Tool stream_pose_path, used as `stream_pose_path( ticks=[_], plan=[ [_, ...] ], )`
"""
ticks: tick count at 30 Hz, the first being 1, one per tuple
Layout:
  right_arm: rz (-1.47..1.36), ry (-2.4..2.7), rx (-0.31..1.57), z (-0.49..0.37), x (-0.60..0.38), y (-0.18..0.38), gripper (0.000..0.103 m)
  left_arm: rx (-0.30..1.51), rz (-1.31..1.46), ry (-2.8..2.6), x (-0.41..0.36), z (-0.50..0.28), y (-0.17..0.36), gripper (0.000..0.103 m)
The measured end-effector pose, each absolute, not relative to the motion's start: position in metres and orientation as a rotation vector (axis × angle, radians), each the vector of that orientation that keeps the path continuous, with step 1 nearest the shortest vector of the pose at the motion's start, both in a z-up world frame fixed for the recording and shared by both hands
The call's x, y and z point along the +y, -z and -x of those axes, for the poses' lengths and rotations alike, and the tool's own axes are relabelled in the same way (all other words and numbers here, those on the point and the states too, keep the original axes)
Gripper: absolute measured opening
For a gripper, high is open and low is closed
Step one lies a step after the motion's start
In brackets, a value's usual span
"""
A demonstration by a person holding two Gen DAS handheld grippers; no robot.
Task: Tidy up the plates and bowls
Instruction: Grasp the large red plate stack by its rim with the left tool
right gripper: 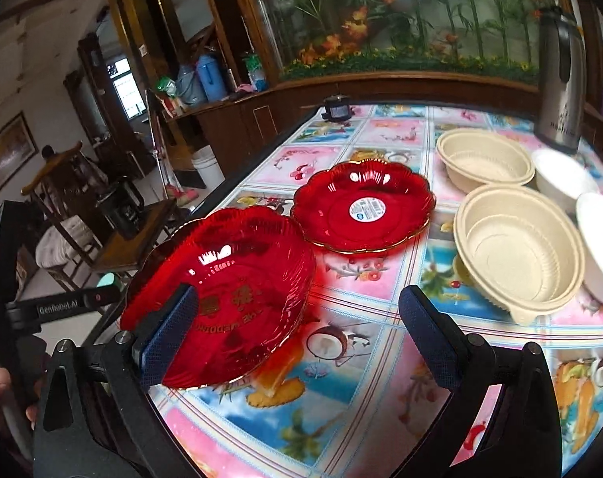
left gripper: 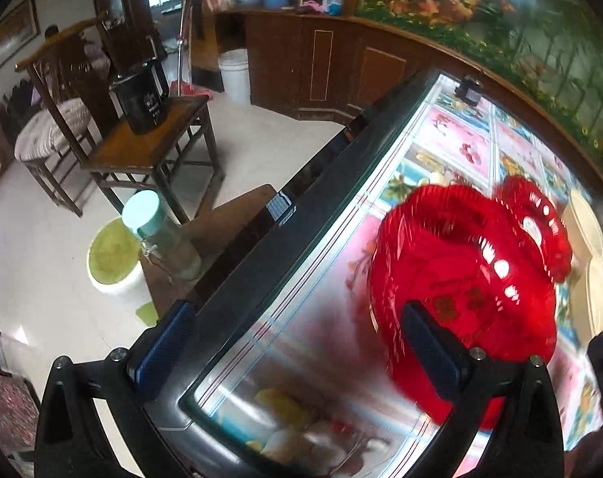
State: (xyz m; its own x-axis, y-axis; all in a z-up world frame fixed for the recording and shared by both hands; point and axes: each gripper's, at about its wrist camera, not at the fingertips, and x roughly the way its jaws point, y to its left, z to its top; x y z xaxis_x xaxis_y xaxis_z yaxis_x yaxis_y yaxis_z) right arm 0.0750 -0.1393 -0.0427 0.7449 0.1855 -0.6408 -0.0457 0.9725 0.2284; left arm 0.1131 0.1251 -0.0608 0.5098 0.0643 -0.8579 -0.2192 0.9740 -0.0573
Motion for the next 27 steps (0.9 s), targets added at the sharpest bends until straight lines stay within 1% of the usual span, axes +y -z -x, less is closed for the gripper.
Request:
stream_pose_path(
  ticks=[2, 4, 5, 7, 12, 14, 16, 24, 27],
  plan=[
    [-0.212, -0.116, 0.730, -0.082, -0.141, 0.046, 0.101, 1.054, 0.190, -0.174, 0.128, -0.122, 0.063, 0.102],
    [-0.217, -0.116, 0.746, -0.088, -0.140, 0.049, 0.095, 1.070, 0.229, -0.178, 0.136, -0.125, 0.064, 0.102],
    [-0.228, -0.122, 0.764, -0.092, -0.140, 0.051, 0.094, 1.072, 0.241, -0.183, 0.138, -0.126, 0.064, 0.102],
    [-0.258, -0.147, 0.793, -0.099, -0.140, 0.057, 0.088, 1.081, 0.245, -0.201, 0.141, -0.129, 0.065, 0.102],
    [-0.309, -0.154, 0.847, -0.113, -0.140, 0.072, 0.088, 1.108, 0.218, -0.217, 0.137, -0.135, 0.071, 0.102],
    [-0.333, -0.156, 0.864, -0.117, -0.141, 0.076, 0.084, 1.112, 0.216, -0.210, 0.132, -0.137, 0.072, 0.102],
    [-0.353, -0.163, 0.882, -0.121, -0.143, 0.080, 0.078, 1.119, 0.200, -0.205, 0.126, -0.140, 0.073, 0.102],
    [-0.432, -0.179, 0.909, -0.131, -0.152, 0.089, 0.078, 1.130, 0.210, -0.187, 0.114, -0.145, 0.074, 0.102],
    [-0.444, -0.192, 0.916, -0.132, -0.152, 0.090, 0.071, 1.128, 0.204, -0.177, 0.108, -0.146, 0.074, 0.102]
  ],
)
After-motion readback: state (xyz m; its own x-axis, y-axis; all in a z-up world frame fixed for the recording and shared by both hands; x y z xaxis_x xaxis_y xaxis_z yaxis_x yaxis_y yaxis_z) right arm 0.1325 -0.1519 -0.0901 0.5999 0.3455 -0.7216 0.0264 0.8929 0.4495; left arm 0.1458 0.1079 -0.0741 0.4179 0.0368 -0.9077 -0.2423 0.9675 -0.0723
